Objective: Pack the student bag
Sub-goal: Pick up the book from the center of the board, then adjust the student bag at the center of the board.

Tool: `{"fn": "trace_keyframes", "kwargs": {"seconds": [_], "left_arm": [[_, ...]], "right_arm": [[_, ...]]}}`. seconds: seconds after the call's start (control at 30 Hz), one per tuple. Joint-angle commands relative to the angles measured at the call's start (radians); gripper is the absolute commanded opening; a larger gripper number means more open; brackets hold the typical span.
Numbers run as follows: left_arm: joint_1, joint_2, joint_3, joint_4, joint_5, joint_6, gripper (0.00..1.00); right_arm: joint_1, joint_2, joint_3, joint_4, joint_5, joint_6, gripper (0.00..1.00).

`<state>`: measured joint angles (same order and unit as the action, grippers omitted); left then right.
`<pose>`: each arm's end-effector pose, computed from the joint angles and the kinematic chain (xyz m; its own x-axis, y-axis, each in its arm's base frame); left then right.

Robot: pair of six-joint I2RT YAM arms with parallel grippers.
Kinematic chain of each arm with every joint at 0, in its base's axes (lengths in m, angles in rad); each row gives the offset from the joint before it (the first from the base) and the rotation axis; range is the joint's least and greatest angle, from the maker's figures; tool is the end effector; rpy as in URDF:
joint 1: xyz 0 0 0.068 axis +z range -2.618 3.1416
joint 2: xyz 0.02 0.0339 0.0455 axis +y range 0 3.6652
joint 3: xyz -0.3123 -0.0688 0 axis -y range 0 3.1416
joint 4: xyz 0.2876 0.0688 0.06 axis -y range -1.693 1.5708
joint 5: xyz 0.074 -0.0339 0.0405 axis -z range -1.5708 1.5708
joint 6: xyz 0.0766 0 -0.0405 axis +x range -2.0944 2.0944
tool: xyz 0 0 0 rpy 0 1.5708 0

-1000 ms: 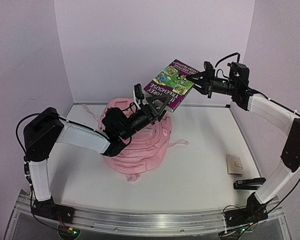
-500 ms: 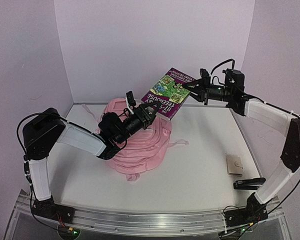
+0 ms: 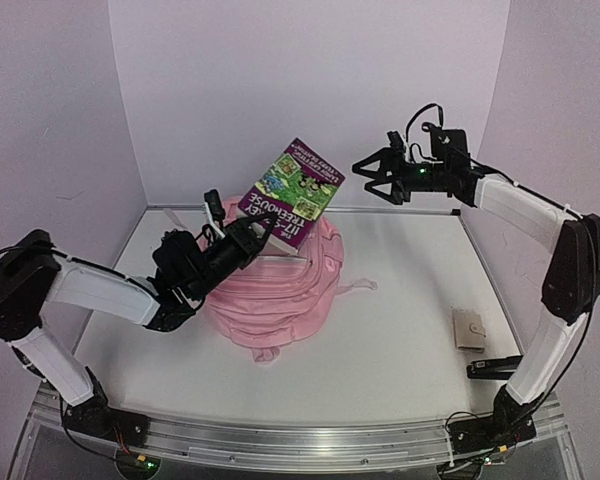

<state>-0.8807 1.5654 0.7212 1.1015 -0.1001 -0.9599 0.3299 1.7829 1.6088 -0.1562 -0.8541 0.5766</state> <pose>0.2602 -0.3032 0.2889 -0.4852 -0.6925 -0.5339 0.5375 0.2453 -0.8068 0.4515 0.2156 0.3878 -0.7411 0.1248 -0.6597 -0.5768 0.3846 0.7207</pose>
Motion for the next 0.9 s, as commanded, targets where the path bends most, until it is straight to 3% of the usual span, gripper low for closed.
{"fn": "trace_keyframes", "kwargs": {"seconds": [0.0, 0.47, 0.87], "left_arm": [[0.007, -0.206, -0.002, -0.055, -0.156, 0.141, 0.0], [0.008, -0.38, -0.061, -0.207, -0.204, 0.187, 0.0], [0.007, -0.416, -0.078, -0.253, -0.232, 0.184, 0.0]], "right_arm": [[0.002, 0.148, 0.157, -0.185, 0.175, -0.173, 0.81], [0.069, 0.632, 0.603, -0.247, 0.272, -0.156, 0.75], [0.108, 0.838, 0.814, -0.244, 0.277, -0.088, 0.7]]}}
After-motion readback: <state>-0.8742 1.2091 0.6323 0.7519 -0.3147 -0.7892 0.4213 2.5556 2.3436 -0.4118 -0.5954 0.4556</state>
